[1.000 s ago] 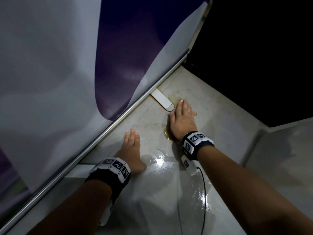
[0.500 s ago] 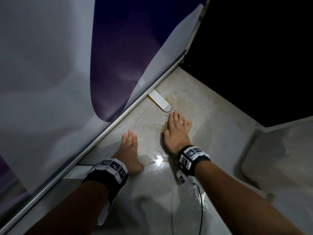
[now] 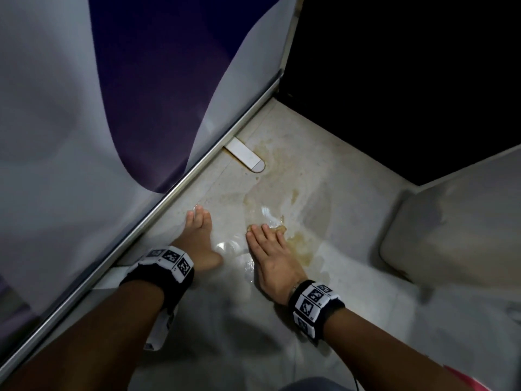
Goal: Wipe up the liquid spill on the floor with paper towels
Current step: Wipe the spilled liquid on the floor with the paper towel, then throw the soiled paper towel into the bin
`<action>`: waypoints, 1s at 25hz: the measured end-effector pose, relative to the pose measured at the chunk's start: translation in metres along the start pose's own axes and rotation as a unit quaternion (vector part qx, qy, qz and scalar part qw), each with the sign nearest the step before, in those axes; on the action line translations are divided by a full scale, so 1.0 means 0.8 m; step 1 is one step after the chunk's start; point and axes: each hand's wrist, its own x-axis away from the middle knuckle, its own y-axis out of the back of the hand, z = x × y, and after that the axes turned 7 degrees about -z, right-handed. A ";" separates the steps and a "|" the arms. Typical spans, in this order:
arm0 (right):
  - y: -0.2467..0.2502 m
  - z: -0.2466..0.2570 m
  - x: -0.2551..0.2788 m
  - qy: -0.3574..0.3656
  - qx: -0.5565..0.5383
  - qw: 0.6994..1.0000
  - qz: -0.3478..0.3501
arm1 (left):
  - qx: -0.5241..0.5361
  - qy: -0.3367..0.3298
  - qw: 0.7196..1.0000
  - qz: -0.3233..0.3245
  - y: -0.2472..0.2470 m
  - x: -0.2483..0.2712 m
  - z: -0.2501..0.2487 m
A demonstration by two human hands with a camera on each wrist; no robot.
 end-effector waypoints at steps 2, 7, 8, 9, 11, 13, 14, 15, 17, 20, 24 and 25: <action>-0.006 -0.003 0.011 0.012 0.036 0.999 -0.034 | -0.004 0.003 1.000 0.006 0.004 0.001 0.000; 0.006 -0.028 0.050 -0.037 0.099 0.992 -0.070 | -0.051 0.003 0.998 0.038 0.030 0.007 -0.009; 0.010 -0.038 0.060 -0.048 0.108 0.990 -0.077 | -0.065 0.008 0.997 0.047 0.040 0.007 -0.010; 0.018 -0.047 0.072 -0.058 0.110 0.988 -0.086 | -0.085 0.009 0.995 0.055 0.052 0.009 -0.016; 0.032 -0.061 0.094 -0.069 0.101 0.987 -0.102 | -0.121 -0.006 0.991 0.062 0.076 0.018 -0.035; 0.039 -0.062 0.113 -0.083 0.084 0.988 -0.103 | -0.140 -0.034 0.989 0.044 0.097 0.027 -0.061; 0.042 -0.059 0.120 -0.093 0.065 0.989 -0.096 | -0.125 -0.045 0.991 0.028 0.107 0.032 -0.077; 0.051 -0.055 0.124 -0.105 0.033 0.989 -0.096 | -0.107 -0.061 0.992 0.007 0.121 0.038 -0.099; 0.074 -0.048 0.127 -0.140 -0.068 0.980 -0.123 | -0.088 -0.110 0.990 -0.034 0.148 0.049 -0.147; 0.138 -0.042 0.129 -0.240 -0.237 0.914 -0.224 | -0.079 -0.197 0.975 -0.070 0.178 0.074 -0.229; 0.269 -0.033 0.131 -0.258 -0.348 0.828 -0.357 | -0.082 -0.288 0.951 -0.073 0.185 0.113 -0.326; 0.304 -0.030 0.133 -0.248 -0.357 0.811 -0.391 | -0.077 -0.304 0.947 -0.069 0.183 0.124 -0.343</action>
